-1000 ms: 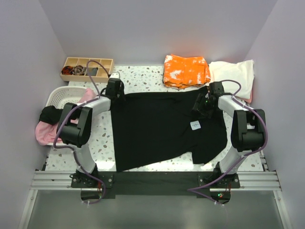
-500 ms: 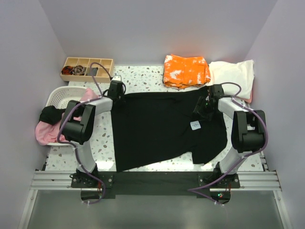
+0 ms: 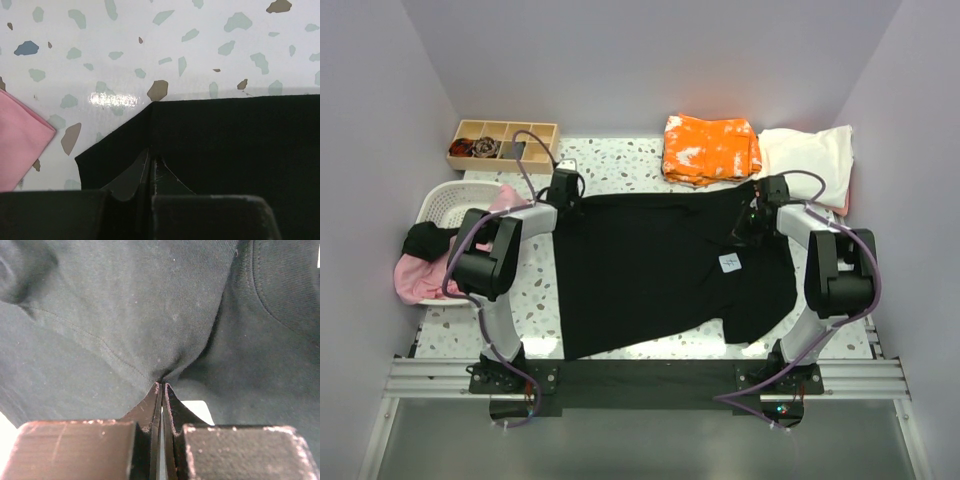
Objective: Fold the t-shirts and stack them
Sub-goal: Grap the side of the flattened tshirt furthest away from the robot with both arms
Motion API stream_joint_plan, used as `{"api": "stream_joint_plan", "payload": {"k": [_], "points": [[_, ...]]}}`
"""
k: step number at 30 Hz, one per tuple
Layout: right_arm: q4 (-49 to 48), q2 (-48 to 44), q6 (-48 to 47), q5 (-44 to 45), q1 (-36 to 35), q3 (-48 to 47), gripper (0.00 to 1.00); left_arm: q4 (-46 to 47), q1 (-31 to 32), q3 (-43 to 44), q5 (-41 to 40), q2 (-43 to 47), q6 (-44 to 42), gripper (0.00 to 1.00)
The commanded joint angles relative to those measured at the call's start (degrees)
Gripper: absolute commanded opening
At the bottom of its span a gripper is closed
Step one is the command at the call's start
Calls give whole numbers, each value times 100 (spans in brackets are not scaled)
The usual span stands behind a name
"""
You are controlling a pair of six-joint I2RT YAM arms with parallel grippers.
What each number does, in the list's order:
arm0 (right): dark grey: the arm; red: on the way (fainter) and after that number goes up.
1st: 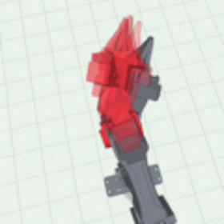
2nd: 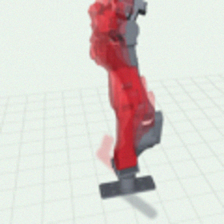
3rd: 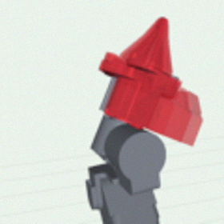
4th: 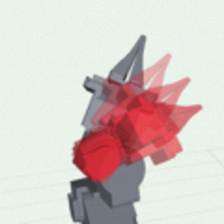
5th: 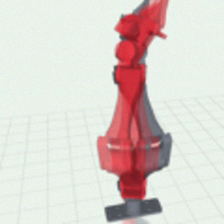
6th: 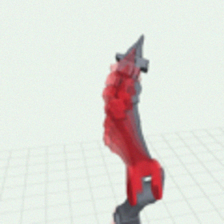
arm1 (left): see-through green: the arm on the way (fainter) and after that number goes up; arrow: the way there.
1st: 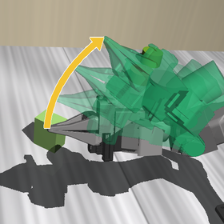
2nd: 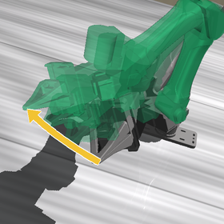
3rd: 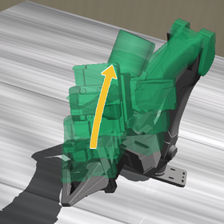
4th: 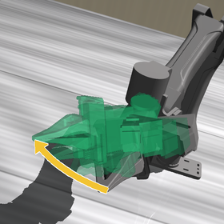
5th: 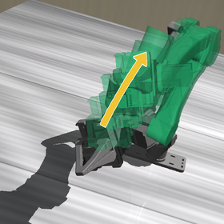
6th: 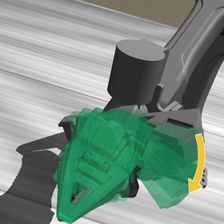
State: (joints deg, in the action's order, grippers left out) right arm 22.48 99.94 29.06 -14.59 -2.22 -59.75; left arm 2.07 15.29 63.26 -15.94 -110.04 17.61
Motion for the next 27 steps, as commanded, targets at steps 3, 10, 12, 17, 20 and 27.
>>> {"api": "stream_joint_plan", "payload": {"k": [3,10,12,17,20,27], "points": [[431,-808,-383,421,-7,-485,0,-92,0,388,-207,272,-380,0],[1135,-1135,-664,1160,-7,-1056,0,-680,0,599,-567,501,-925,0],[1433,-1152,-717,1362,-7,-1153,0,-795,0,608,-602,545,-1039,0],[1979,-1328,-761,1914,-7,-1399,0,-1295,0,599,-585,729,-1408,0],[2286,-1389,-805,2187,-7,-1513,0,-1682,0,695,-541,800,-1567,0],[2559,-1539,-805,2714,-7,-1707,0,-2534,9,872,-173,809,-1901,0]]}}
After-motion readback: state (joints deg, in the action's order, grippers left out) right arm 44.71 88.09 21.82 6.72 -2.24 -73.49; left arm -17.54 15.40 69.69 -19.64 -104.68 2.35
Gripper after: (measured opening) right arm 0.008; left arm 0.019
